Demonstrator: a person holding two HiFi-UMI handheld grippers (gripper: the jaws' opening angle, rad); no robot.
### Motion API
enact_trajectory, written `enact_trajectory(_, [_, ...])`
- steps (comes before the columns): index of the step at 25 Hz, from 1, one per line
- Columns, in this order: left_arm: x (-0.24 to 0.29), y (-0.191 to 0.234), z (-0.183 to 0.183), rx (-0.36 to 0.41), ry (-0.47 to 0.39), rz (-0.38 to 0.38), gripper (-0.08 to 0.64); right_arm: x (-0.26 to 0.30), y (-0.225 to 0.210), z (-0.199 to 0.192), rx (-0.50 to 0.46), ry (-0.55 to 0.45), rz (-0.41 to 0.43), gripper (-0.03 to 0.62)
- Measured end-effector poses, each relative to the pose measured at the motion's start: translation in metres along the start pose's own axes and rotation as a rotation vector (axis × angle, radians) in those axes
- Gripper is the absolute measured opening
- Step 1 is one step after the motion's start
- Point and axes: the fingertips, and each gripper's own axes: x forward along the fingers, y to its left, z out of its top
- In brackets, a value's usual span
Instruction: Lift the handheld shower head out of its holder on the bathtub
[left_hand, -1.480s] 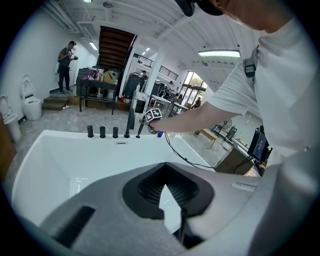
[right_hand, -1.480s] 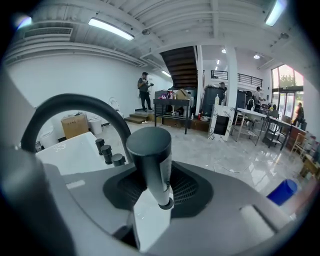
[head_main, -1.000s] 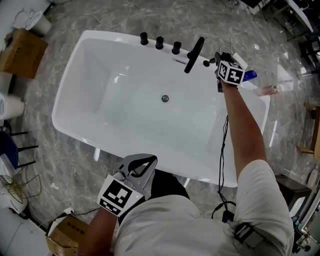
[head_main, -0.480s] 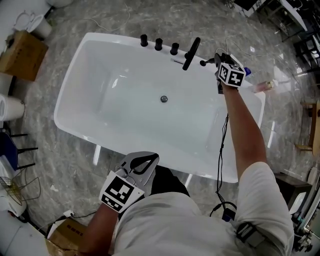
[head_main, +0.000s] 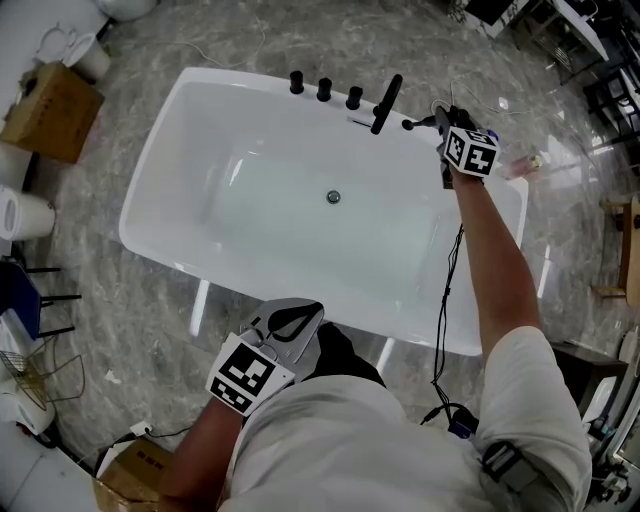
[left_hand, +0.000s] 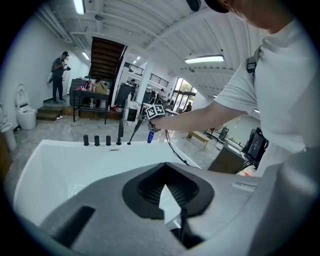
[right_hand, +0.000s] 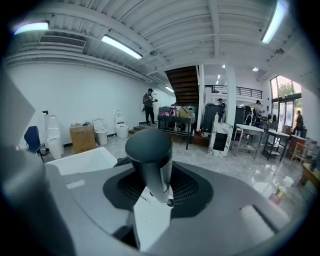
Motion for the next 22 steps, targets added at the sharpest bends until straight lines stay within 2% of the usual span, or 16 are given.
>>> enact_trajectory(22, [-0.057,-0.037,-0.008,0.038,-0.056,-0.050,0.006,-0.128,0.036,0.054,-0.045,-0.102,0.021,0.143])
